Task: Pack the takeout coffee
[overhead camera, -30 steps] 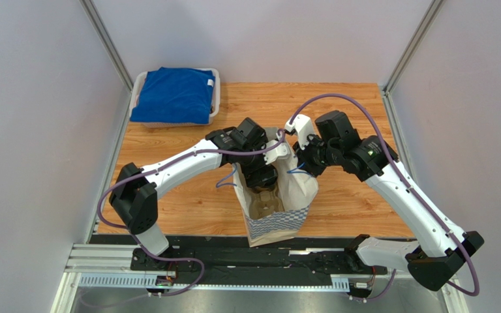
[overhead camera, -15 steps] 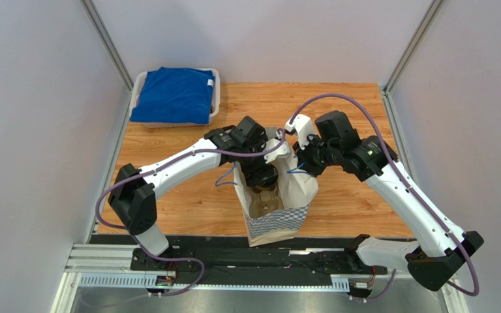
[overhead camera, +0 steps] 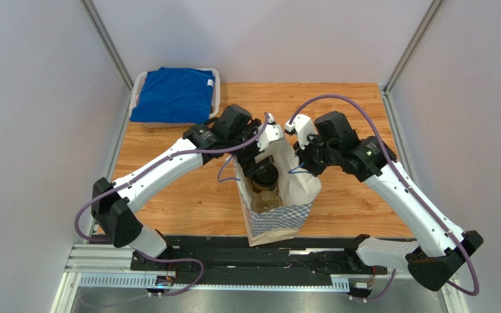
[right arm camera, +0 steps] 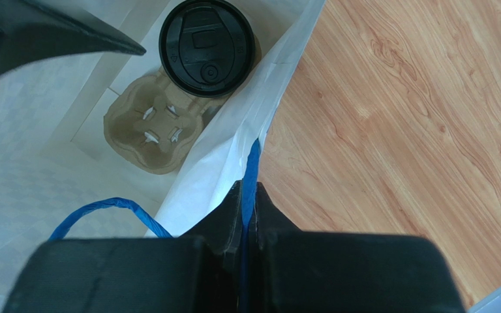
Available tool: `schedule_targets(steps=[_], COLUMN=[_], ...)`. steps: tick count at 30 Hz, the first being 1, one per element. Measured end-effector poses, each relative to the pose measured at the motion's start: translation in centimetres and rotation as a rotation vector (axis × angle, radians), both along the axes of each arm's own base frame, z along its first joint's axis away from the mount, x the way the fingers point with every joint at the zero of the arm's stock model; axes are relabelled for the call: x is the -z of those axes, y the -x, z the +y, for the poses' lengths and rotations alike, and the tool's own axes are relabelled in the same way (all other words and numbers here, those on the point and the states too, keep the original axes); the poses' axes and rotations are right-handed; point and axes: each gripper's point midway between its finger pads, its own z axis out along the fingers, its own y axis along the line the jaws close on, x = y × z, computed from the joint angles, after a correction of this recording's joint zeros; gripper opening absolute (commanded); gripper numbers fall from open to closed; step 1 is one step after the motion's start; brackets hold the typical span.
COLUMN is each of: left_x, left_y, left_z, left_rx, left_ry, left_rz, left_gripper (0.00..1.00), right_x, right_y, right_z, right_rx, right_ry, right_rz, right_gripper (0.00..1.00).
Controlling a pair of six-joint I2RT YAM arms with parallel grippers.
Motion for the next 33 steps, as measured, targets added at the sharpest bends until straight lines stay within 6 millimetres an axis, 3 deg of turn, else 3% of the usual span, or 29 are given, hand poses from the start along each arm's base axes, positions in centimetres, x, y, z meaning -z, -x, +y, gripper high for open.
schedule_targets(steps=[4,9,13,18,28,33], left_x=[-2.3,-8.0,-12.9,-17.4,-18.9,-19.2], left_y=[-1.2,-3.3,-3.6,-4.4,-6.4,-9.0], left_z=[0.2,0.2,0.2,0.5,2.0,3.8], left_rx=[-0.059,-0.13,-0.152,-0.182,-0.273,-0.372], left_ry=[0.076,0.25,0.385,0.51,0.585,0.599], left_rz=[0.016,-0.004,-0.027,-0.038,-0.027,-0.034], left_gripper=[0.99,0.99,0.99,0.99,0.99,0.98], right_x=[0.1,0.0,0.1,0.1,-0.2,-0.3], right_y=[-0.2,-0.5,-0.7,-1.0,-2.3,-2.9], right_z=[-0.1,-0.2,-0.4,-0.8,-2.6,-3.6], right_rx=[0.006,0.017,0.031,0.06,0.171,0.227], right_ry=[0.004,0.008,0.018,0.029,0.05,0.067], right_rz=[-0.007,-0.019,-0.026,-0.033,-0.055,-0.067], right_gripper=[0.0,0.0,0.0,0.0,0.0,0.0])
